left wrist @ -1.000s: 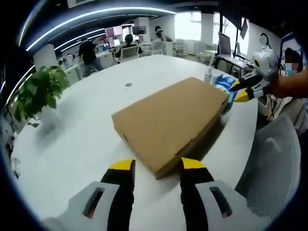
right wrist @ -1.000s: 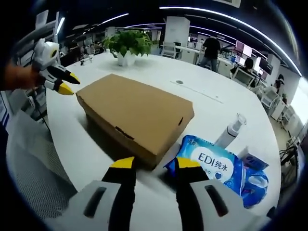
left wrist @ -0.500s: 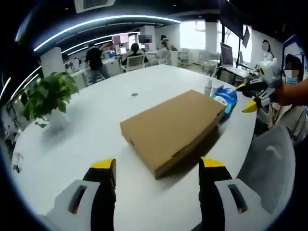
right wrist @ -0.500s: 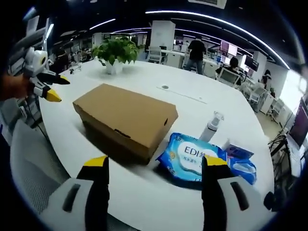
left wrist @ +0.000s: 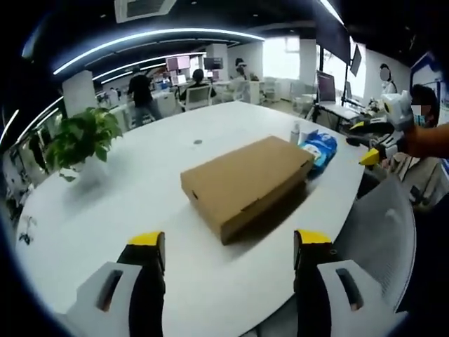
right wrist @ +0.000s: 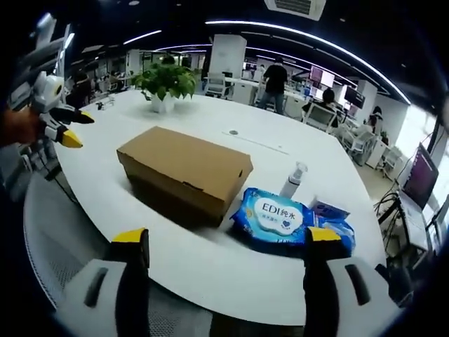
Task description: Operate the shoe box by opening the lid, removing the specified soft item, and placing it in the target area until the item is outside and the box remains undamaged.
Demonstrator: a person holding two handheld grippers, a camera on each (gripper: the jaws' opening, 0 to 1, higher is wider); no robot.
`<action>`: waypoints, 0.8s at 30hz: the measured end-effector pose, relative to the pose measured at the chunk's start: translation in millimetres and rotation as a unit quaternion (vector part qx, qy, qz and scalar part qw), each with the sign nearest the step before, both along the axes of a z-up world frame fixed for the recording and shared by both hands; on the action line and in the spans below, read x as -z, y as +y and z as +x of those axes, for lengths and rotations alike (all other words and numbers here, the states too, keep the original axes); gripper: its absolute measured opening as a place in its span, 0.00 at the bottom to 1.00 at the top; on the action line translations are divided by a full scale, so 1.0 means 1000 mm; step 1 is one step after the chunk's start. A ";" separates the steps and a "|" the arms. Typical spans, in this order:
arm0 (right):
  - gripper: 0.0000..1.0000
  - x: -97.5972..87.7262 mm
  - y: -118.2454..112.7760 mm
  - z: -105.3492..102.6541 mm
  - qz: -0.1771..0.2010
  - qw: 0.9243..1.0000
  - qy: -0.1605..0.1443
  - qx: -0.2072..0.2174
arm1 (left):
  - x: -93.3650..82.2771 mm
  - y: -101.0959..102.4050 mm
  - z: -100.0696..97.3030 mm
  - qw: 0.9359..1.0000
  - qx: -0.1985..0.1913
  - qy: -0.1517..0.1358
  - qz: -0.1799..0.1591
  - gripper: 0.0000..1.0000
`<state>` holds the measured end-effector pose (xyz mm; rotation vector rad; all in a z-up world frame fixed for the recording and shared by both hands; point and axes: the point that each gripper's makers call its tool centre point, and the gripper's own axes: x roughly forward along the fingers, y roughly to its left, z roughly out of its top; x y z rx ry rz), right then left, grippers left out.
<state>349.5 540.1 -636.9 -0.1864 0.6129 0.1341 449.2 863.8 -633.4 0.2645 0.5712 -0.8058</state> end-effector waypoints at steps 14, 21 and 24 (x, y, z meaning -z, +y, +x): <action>0.96 -0.014 0.010 -0.058 -0.004 0.999 -0.011 0.051 | -0.017 0.013 -0.030 1.000 0.020 -0.003 -0.015 0.84; 0.96 -0.023 -0.015 -0.080 -0.001 0.998 -0.019 0.052 | -0.027 0.006 -0.049 1.000 -0.010 -0.017 -0.012 0.87; 0.96 -0.028 -0.032 -0.090 -0.003 0.998 -0.019 0.054 | -0.032 -0.003 -0.059 1.000 -0.018 -0.013 -0.015 0.87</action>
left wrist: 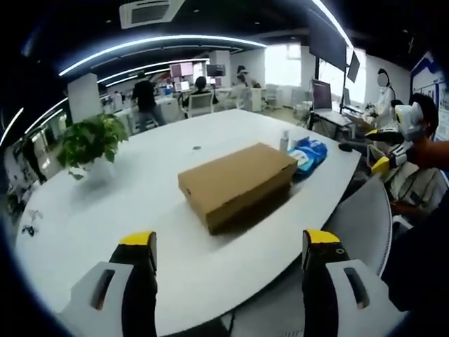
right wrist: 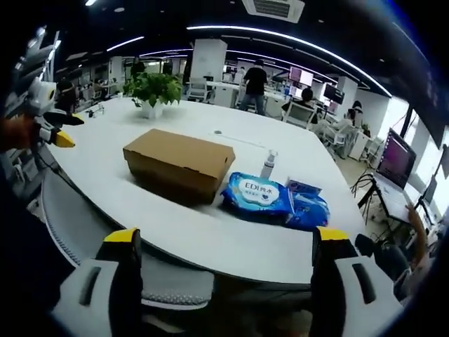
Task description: Operate the shoe box by opening the lid, removing the specified soft item, and placing it in the target area until the item is outside and the box remains undamaged.
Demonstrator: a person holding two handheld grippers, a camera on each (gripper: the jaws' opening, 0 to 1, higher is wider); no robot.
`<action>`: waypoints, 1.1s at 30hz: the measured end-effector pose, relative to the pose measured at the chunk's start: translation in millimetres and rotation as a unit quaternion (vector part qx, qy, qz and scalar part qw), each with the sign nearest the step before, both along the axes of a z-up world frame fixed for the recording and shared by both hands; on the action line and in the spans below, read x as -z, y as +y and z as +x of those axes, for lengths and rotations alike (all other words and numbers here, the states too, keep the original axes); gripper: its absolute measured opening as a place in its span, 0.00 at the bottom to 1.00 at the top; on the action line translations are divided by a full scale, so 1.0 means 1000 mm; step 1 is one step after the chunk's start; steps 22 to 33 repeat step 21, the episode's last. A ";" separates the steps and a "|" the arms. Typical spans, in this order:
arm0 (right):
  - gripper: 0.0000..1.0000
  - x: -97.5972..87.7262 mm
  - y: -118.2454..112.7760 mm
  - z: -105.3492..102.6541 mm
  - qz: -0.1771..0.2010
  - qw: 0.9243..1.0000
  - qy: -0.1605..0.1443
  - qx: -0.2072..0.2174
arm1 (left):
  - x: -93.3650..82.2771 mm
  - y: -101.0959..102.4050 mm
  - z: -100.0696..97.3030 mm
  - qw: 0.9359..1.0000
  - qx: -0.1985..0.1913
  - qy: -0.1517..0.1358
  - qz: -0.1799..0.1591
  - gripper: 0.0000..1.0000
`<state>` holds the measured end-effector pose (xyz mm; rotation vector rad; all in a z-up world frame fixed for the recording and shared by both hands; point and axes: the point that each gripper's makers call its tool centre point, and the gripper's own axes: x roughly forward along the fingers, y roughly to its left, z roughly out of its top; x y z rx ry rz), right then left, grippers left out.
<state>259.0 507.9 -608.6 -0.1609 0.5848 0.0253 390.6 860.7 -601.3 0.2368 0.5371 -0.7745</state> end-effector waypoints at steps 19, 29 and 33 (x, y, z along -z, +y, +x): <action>0.96 -0.003 -0.039 -0.018 0.014 1.000 -0.013 0.005 | -0.011 -0.030 -0.019 1.000 -0.010 -0.007 0.017 0.86; 0.96 -0.004 -0.039 -0.016 0.018 1.000 -0.017 0.005 | -0.011 -0.030 -0.019 1.000 -0.012 -0.007 0.016 0.87; 0.96 -0.004 -0.039 -0.016 0.018 1.000 -0.017 0.005 | -0.011 -0.030 -0.019 1.000 -0.012 -0.007 0.016 0.87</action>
